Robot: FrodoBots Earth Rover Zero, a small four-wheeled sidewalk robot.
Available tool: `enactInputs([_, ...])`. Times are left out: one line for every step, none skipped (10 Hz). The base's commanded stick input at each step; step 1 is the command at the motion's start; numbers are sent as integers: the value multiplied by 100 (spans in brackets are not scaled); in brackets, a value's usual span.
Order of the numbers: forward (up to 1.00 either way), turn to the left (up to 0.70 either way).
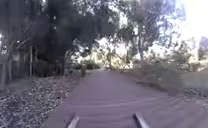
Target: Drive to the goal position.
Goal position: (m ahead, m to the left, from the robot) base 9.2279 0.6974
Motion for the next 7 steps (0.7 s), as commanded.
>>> enactInputs([100, 0])
enactInputs([100, 0])
enactInputs([100, 0])
enactInputs([100, 40])
enactInputs([100, 40])
enactInputs([100, 0])
enactInputs([100, 0])
